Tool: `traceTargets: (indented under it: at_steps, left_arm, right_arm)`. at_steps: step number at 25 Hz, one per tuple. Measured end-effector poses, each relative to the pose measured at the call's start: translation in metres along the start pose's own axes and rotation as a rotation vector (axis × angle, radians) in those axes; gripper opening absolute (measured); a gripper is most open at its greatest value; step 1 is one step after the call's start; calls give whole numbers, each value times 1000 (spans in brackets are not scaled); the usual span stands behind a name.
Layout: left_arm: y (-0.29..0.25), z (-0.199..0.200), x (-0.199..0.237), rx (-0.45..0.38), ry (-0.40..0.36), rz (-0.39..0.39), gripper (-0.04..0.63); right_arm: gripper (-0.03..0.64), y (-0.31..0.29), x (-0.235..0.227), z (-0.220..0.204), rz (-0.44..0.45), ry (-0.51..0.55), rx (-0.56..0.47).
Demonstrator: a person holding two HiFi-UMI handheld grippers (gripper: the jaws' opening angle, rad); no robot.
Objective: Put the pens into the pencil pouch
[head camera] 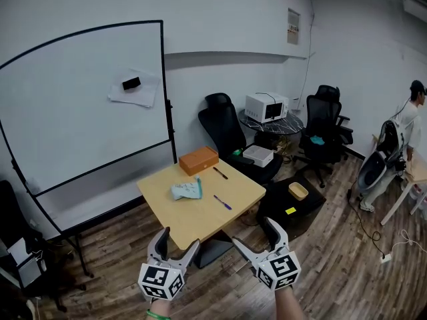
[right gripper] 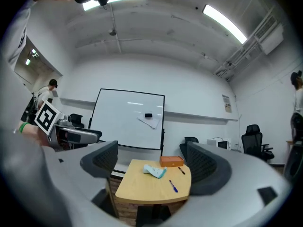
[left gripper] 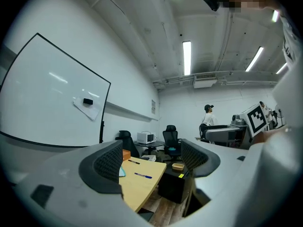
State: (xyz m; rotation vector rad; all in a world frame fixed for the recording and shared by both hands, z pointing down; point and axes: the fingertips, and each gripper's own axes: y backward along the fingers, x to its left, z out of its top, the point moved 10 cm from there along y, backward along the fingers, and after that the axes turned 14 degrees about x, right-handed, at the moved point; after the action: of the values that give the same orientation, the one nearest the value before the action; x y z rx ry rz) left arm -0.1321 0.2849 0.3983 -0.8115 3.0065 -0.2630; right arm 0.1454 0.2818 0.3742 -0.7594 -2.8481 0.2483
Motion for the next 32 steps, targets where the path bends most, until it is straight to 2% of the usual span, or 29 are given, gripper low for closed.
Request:
traceTargets:
  at_steps: [9, 24, 32]
  left_arm:
    - [-12, 5, -1, 12, -16, 1, 353]
    - [-58, 24, -10, 13, -7, 63, 353]
    - [-95, 18, 12, 34, 4, 57, 353]
  right_arm:
    - [436, -7, -12, -1, 0, 10, 9]
    - [420, -25, -69, 0, 8, 17, -22]
    - [410, -62, -89, -1, 5, 13, -13]
